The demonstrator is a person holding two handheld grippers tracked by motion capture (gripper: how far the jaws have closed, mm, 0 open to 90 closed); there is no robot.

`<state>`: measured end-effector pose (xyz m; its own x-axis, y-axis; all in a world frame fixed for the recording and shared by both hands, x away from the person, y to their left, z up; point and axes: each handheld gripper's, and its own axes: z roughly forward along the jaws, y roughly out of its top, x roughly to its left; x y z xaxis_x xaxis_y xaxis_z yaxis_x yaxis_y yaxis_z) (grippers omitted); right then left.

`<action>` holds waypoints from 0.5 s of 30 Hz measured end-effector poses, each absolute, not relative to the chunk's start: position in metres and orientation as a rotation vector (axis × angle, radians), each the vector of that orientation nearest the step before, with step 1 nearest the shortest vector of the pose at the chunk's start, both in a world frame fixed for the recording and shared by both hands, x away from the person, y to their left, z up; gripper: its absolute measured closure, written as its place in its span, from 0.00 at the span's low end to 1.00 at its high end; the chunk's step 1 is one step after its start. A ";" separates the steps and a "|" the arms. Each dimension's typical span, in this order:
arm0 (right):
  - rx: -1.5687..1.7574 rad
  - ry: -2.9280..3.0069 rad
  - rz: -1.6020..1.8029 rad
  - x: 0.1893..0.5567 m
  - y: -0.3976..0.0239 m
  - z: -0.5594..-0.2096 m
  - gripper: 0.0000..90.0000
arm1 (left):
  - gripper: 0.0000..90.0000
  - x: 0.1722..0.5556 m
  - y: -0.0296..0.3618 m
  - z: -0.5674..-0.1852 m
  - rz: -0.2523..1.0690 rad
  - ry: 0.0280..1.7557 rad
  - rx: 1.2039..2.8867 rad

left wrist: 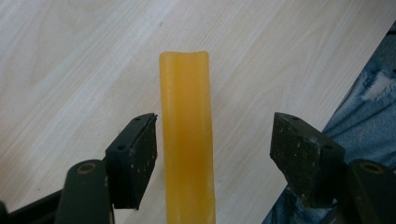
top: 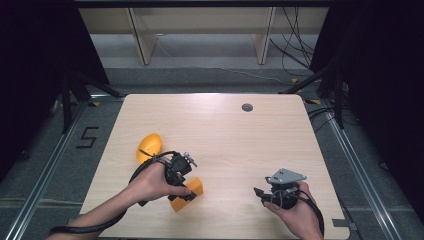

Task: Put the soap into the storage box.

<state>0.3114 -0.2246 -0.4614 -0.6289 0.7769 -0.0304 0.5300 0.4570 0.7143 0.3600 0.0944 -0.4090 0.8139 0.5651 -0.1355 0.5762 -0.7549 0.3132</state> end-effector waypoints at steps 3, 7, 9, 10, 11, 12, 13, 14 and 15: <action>1.103 2.359 0.976 0.312 -0.225 -0.461 0.49 | 0.38 0.362 0.089 -0.415 -0.049 0.844 2.717; 1.081 2.365 0.968 0.313 -0.226 -0.461 0.49 | 0.39 0.365 0.086 -0.420 -0.034 0.843 2.757; 1.072 2.368 0.963 0.313 -0.226 -0.461 0.49 | 0.40 0.366 0.085 -0.424 -0.035 0.848 2.768; 1.072 2.368 0.964 0.313 -0.226 -0.461 0.49 | 0.40 0.368 0.084 -0.426 -0.052 0.834 2.806; 1.072 2.368 0.964 0.313 -0.226 -0.461 0.49 | 0.41 0.368 0.084 -0.426 -0.052 0.834 2.806; 1.073 2.368 0.964 0.313 -0.226 -0.461 0.49 | 0.41 0.369 0.084 -0.428 -0.051 0.833 2.823; 1.073 2.366 0.967 0.313 -0.226 -0.462 0.49 | 0.41 0.370 0.084 -0.428 -0.049 0.840 2.828; 1.071 2.369 0.963 0.313 -0.226 -0.461 0.49 | 0.42 0.371 0.084 -0.429 -0.046 0.839 2.836; 1.074 2.369 0.966 0.313 -0.226 -0.461 0.49 | 0.43 0.372 0.084 -0.431 -0.044 0.852 2.843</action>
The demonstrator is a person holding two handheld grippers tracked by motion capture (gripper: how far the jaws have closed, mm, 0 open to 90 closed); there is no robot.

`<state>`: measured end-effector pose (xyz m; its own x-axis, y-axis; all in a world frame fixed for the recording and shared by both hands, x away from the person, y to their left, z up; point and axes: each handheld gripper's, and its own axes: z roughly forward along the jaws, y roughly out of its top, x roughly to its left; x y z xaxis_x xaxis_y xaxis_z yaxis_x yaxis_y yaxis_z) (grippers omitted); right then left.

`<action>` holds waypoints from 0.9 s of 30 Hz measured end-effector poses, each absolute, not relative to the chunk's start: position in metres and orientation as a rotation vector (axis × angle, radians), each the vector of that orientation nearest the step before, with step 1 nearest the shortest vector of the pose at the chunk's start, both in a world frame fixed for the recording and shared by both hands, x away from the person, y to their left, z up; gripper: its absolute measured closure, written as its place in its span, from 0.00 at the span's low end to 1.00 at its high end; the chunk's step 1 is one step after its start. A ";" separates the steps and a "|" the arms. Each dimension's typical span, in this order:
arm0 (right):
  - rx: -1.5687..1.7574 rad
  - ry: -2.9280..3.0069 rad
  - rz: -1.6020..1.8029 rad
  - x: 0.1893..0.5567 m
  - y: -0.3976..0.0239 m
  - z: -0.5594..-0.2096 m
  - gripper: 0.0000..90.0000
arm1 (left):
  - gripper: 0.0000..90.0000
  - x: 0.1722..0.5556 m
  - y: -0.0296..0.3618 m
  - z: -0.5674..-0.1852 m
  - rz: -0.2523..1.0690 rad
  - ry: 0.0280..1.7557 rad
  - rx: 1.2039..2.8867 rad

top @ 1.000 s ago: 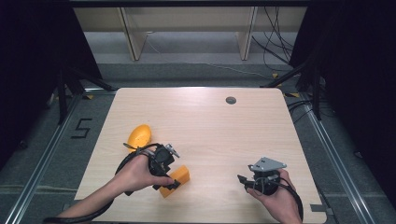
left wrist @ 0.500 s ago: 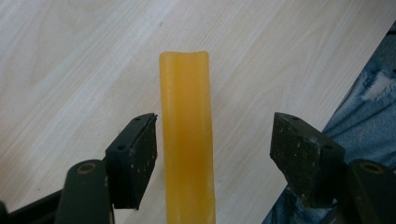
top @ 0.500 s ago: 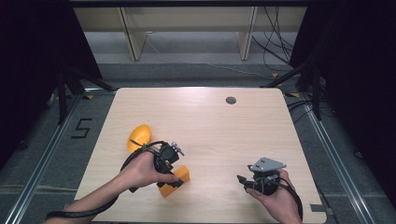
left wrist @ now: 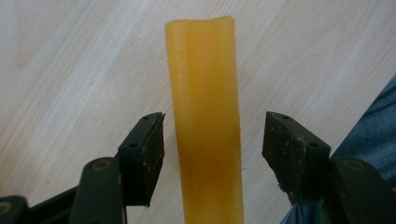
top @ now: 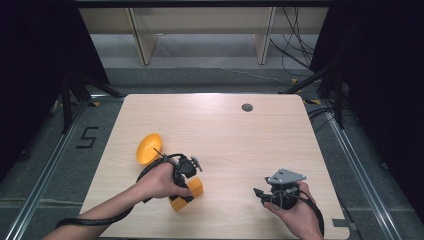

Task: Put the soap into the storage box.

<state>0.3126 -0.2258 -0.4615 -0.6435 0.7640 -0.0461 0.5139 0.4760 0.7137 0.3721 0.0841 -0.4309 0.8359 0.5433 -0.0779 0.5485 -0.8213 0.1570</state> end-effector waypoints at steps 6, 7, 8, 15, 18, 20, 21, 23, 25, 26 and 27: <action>1.073 2.372 0.966 0.313 -0.226 -0.462 0.49 | 0.47 0.374 0.082 -0.436 -0.070 0.905 2.868; 1.078 2.371 0.966 0.313 -0.225 -0.463 0.49 | 0.48 0.375 0.082 -0.437 -0.072 0.905 2.867; 1.100 2.369 0.969 0.312 -0.224 -0.463 0.49 | 0.48 0.375 0.081 -0.438 -0.072 0.909 2.861; 1.073 2.381 0.961 0.313 -0.225 -0.463 0.49 | 0.55 0.379 0.079 -0.441 -0.067 0.959 2.870; 1.076 2.386 0.964 0.313 -0.225 -0.463 0.49 | 0.58 0.379 0.076 -0.443 -0.075 1.027 2.857; 1.108 2.392 0.959 0.311 -0.224 -0.463 0.49 | 0.61 0.379 0.075 -0.444 -0.096 1.053 2.855; 1.108 2.392 0.959 0.311 -0.224 -0.463 0.49 | 0.62 0.379 0.075 -0.444 -0.096 1.053 2.855; 1.106 2.397 0.955 0.311 -0.225 -0.463 0.49 | 0.64 0.379 0.075 -0.445 -0.117 1.061 2.857; 1.105 2.399 0.955 0.311 -0.224 -0.463 0.49 | 0.66 0.378 0.075 -0.445 -0.102 1.063 2.857; 1.105 2.401 0.953 0.311 -0.224 -0.463 0.49 | 0.66 0.378 0.075 -0.445 -0.092 1.076 2.848; 1.119 2.403 0.953 0.311 -0.224 -0.463 0.49 | 0.67 0.379 0.076 -0.444 -0.100 1.080 2.849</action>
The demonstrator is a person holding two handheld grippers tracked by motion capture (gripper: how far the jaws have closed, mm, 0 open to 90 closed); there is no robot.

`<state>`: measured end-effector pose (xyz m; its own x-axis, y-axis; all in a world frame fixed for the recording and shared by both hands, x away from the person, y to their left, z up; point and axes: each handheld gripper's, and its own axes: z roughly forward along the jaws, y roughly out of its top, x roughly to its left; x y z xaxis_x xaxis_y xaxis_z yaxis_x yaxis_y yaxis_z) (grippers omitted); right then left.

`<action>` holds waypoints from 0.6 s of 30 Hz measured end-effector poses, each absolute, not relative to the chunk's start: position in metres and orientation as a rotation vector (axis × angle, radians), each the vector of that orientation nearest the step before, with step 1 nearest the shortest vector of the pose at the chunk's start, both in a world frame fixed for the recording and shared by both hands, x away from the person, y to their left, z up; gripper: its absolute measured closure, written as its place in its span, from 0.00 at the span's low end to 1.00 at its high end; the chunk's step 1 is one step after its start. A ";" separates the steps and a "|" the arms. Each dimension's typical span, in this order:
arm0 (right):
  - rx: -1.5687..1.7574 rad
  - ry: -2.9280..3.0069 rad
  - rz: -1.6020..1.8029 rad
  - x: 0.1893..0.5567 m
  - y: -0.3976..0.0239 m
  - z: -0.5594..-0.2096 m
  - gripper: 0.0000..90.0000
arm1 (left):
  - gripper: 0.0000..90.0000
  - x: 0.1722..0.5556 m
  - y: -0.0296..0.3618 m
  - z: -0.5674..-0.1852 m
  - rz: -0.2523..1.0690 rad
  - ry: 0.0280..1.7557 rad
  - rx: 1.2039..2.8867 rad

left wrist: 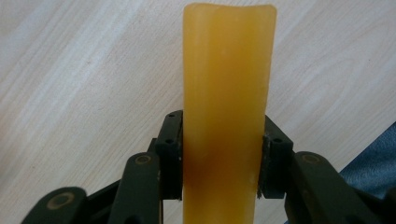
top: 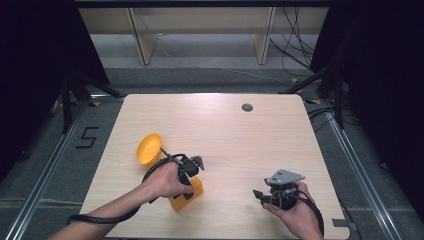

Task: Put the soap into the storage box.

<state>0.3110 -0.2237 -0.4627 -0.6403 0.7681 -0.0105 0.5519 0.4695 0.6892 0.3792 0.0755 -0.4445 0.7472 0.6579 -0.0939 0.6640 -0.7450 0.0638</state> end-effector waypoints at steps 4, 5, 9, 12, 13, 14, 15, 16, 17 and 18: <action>1.102 2.401 0.950 0.312 -0.224 -0.463 0.49 | 0.67 0.379 0.076 -0.444 -0.101 1.096 2.843; 1.104 2.401 0.949 0.312 -0.224 -0.463 0.49 | 0.68 0.379 0.076 -0.444 -0.101 1.098 2.843; 1.082 2.398 0.952 0.313 -0.225 -0.464 0.49 | 0.68 0.379 0.076 -0.444 -0.099 1.091 2.845; 1.121 2.404 0.953 0.311 -0.224 -0.463 0.49 | 0.68 0.378 0.077 -0.444 -0.099 1.085 2.837; 1.100 2.402 0.956 0.312 -0.224 -0.463 0.49 | 0.68 0.378 0.077 -0.443 -0.097 1.072 2.842; 1.100 2.402 0.956 0.312 -0.224 -0.463 0.49 | 0.68 0.378 0.077 -0.443 -0.097 1.072 2.842; 1.114 2.402 0.952 0.311 -0.224 -0.463 0.48 | 0.68 0.377 0.078 -0.441 -0.096 1.068 2.835; 1.114 2.402 0.952 0.311 -0.224 -0.463 0.48 | 0.68 0.377 0.078 -0.441 -0.096 1.068 2.835; 1.082 2.400 0.953 0.313 -0.225 -0.464 0.48 | 0.68 0.377 0.078 -0.440 -0.097 1.062 2.834; 1.083 2.400 0.953 0.312 -0.225 -0.464 0.48 | 0.68 0.377 0.078 -0.439 -0.099 1.065 2.827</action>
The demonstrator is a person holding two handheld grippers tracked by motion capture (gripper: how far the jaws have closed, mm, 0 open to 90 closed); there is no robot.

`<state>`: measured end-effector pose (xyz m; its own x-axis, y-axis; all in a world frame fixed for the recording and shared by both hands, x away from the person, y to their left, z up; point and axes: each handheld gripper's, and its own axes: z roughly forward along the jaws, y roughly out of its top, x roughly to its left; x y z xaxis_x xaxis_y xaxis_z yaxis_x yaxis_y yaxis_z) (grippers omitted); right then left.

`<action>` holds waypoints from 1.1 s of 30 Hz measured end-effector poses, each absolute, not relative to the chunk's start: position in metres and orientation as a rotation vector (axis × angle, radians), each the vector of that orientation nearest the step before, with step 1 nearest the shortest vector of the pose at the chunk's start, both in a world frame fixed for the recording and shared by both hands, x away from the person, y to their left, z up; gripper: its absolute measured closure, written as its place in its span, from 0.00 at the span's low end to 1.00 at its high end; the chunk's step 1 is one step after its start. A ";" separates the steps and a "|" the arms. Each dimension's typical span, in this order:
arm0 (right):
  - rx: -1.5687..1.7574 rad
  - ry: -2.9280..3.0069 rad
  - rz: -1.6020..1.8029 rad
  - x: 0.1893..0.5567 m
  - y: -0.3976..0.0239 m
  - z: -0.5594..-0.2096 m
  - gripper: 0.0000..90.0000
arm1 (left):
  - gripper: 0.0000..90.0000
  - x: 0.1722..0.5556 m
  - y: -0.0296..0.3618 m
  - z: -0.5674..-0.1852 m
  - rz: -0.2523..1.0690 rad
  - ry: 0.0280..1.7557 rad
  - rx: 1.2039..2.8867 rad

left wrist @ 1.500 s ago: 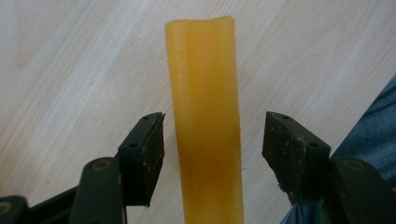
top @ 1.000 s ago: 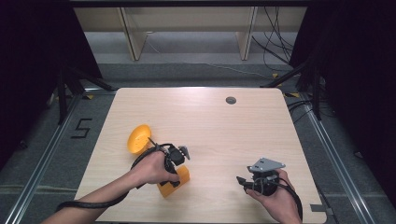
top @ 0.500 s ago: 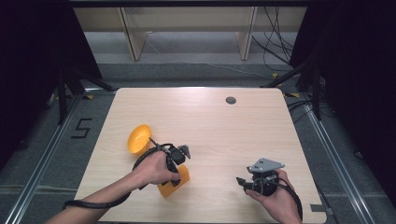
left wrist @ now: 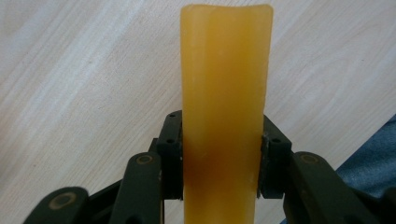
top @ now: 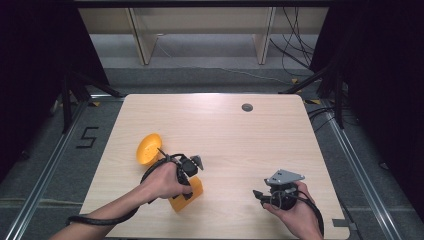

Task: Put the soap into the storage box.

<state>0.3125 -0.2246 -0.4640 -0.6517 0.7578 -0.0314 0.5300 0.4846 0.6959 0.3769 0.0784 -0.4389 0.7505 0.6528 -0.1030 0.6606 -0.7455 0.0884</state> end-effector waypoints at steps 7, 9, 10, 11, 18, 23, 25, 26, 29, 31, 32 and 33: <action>1.099 2.389 0.963 0.312 -0.225 -0.464 0.48 | 0.68 0.379 0.084 -0.433 -0.111 1.091 2.787; 1.099 2.391 0.962 0.311 -0.224 -0.463 0.48 | 0.68 0.379 0.087 -0.432 -0.112 1.093 2.780; 1.077 2.378 0.974 0.312 -0.225 -0.464 0.48 | 0.68 0.379 0.088 -0.432 -0.108 1.100 2.771; 1.077 2.378 0.974 0.312 -0.225 -0.464 0.48 | 0.68 0.379 0.089 -0.431 -0.108 1.104 2.767; 1.067 2.377 0.970 0.313 -0.226 -0.464 0.48 | 0.68 0.380 0.097 -0.427 -0.113 1.135 2.730; 1.069 2.379 0.971 0.313 -0.226 -0.464 0.48 | 0.68 0.382 0.101 -0.421 -0.108 1.181 2.701; 1.070 2.377 0.970 0.313 -0.226 -0.464 0.48 | 0.68 0.382 0.103 -0.420 -0.094 1.184 2.687; 1.069 2.378 0.968 0.313 -0.226 -0.464 0.48 | 0.68 0.383 0.104 -0.419 -0.095 1.185 2.685; 1.064 2.376 0.969 0.313 -0.226 -0.464 0.48 | 0.68 0.384 0.107 -0.416 -0.086 1.185 2.665; 1.069 2.376 0.970 0.313 -0.226 -0.464 0.48 | 0.68 0.385 0.108 -0.413 -0.085 1.204 2.657; 1.067 2.376 0.969 0.313 -0.226 -0.464 0.48 | 0.68 0.385 0.110 -0.413 -0.081 1.206 2.647; 1.065 2.376 0.968 0.313 -0.226 -0.464 0.48 | 0.68 0.387 0.111 -0.411 -0.085 1.195 2.655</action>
<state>0.3132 -0.2262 -0.4635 -0.6503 0.7583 -0.0458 0.5106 0.4809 0.7128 0.3871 0.1109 -0.4110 0.6660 0.7315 -0.1459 0.7448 -0.6416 0.1831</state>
